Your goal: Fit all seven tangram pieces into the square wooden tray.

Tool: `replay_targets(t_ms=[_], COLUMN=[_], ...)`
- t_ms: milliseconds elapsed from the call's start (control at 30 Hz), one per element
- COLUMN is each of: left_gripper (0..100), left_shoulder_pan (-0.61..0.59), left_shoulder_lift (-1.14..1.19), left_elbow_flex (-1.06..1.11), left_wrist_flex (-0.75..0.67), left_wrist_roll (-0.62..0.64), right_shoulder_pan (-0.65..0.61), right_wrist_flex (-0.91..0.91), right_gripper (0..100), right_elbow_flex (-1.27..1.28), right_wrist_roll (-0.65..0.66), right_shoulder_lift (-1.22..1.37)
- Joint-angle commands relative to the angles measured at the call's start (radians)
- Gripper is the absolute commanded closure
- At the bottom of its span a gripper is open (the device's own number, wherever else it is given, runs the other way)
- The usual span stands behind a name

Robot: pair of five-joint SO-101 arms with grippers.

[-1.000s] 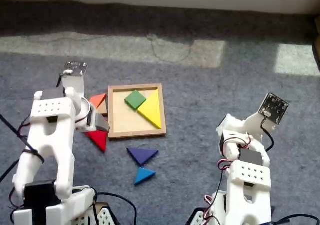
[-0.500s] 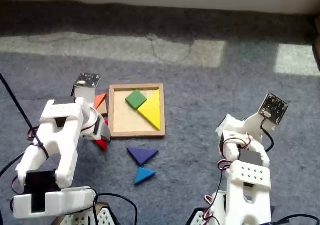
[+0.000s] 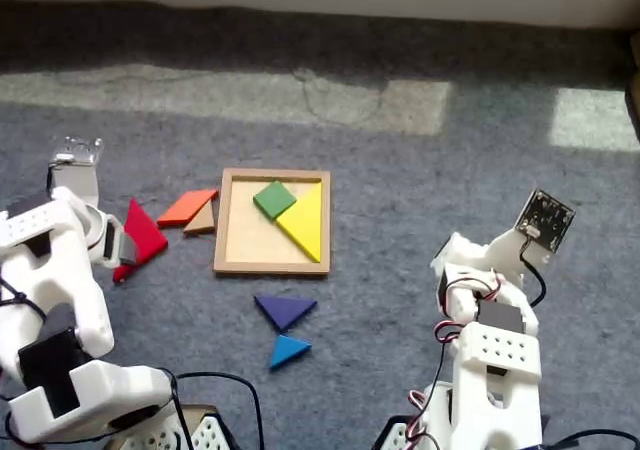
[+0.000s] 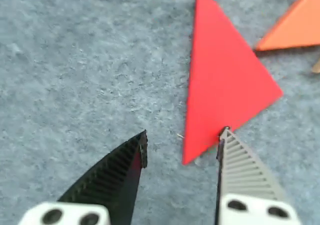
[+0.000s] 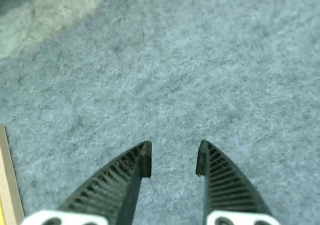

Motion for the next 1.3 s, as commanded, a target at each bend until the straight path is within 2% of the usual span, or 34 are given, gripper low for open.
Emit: replay_targets(t_ms=[0, 100, 200, 367, 533, 733, 867, 967, 1267], left_gripper=[73, 66, 65, 65, 66, 66, 70, 74, 72], left_shoulder_pan=[0.010, 0.050, 0.093, 0.122, 0.116, 0.117, 0.122, 0.117, 0.122], left_shoulder_lift=[-0.002, -0.002, 0.008, 0.051, 0.220, 0.384, 0.427, 0.418, 0.139], left_elbow_flex=[-0.091, -0.128, -0.163, -0.171, -0.223, -0.357, -0.384, -0.390, -0.387], left_wrist_flex=[0.031, 0.078, 0.080, 0.052, -0.054, -0.041, 0.034, 0.057, 0.245], left_wrist_roll=[0.009, 0.115, 0.141, 0.143, 0.137, 0.135, 0.052, 0.035, 0.037], right_shoulder_pan=[-0.007, -0.007, -0.007, -0.007, -0.007, -0.007, -0.005, -0.005, -0.007], right_wrist_flex=[-0.027, -0.027, -0.027, -0.027, -0.027, -0.027, -0.027, -0.027, -0.027], right_gripper=[84.2, 84.2, 84.2, 84.2, 84.1, 84.1, 84.1, 84.1, 84.1], right_elbow_flex=[-0.007, -0.007, -0.005, -0.005, -0.005, -0.005, -0.007, -0.007, -0.008], right_wrist_roll=[0.015, 0.015, 0.015, 0.017, 0.017, 0.017, 0.017, 0.017, 0.017], right_shoulder_lift=[-0.022, -0.022, -0.022, -0.022, -0.022, -0.022, -0.022, -0.022, -0.022])
